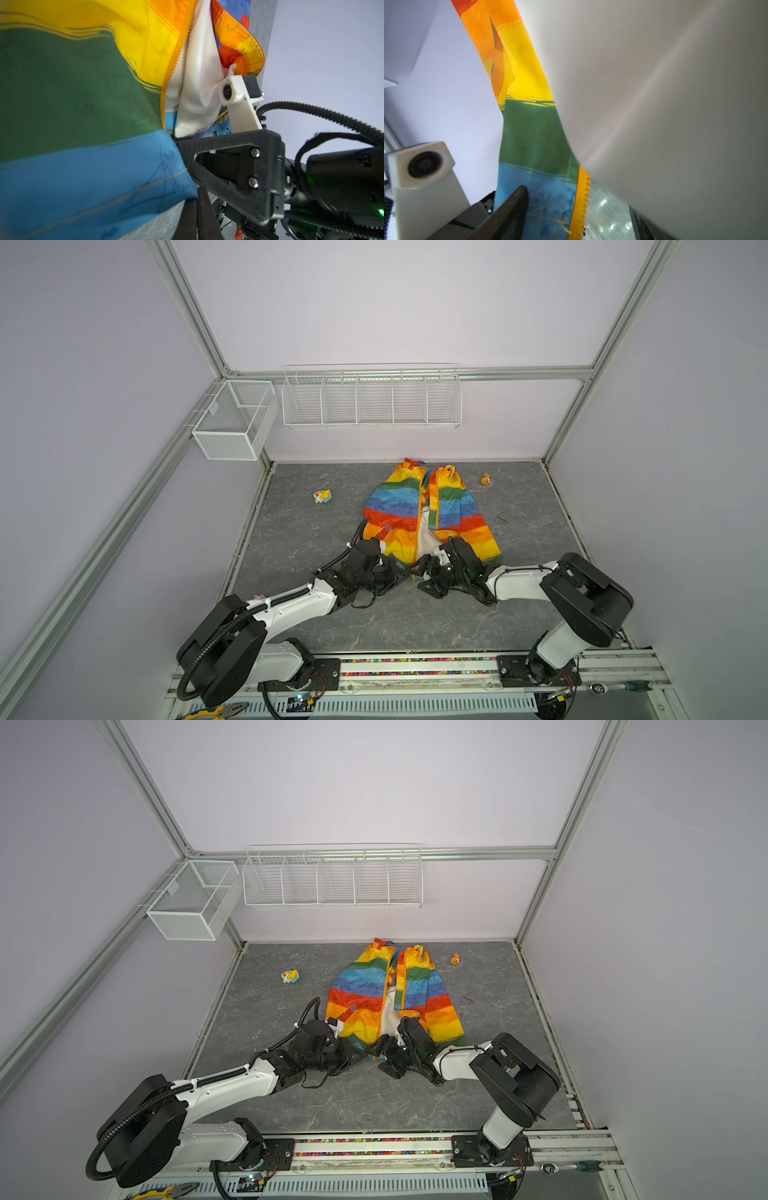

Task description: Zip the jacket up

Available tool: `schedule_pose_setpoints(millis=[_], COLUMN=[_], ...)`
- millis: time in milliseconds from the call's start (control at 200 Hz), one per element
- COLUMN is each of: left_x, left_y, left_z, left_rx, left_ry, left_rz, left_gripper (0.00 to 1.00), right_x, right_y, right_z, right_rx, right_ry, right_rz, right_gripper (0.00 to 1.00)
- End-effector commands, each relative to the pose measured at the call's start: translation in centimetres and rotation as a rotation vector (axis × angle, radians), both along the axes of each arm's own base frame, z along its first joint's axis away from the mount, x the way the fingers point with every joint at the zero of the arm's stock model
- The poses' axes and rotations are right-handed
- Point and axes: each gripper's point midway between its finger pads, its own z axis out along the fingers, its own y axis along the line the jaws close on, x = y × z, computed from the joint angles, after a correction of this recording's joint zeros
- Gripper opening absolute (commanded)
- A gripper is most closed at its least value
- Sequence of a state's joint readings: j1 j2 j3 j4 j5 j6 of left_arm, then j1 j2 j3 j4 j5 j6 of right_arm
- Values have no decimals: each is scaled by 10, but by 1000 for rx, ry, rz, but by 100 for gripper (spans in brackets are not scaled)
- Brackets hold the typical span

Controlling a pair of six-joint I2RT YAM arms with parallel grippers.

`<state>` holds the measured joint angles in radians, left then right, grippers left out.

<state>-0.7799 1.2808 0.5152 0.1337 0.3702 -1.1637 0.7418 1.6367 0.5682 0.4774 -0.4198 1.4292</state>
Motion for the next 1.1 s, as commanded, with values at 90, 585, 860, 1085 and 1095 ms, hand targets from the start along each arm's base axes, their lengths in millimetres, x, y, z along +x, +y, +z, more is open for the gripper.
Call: schedule_pose_setpoints(millis=[90,585,860,1085,1095], left_x=[0,-7,-8,-8,-8], left_y=[0,4,5,4,4], left_z=[13,11,10,12,13], left_rx=[-95,-91,-87,-89,-91], left_ry=[-37,-32,-30,-32,-33], left_rz=[58,61,60,59,57], left_gripper=[0,0,0,0,0], right_x=[5,14,16,16,16], right_y=[13,8,-6,-8,-8], right_z=[10,31,43,47,46], right_rx=[102,150,89,58,58], right_ry=[51,-8,-53,-78,-77], right_rz=[-62,-115,-121,-94,-93], right_gripper=[82,53,34,13,12])
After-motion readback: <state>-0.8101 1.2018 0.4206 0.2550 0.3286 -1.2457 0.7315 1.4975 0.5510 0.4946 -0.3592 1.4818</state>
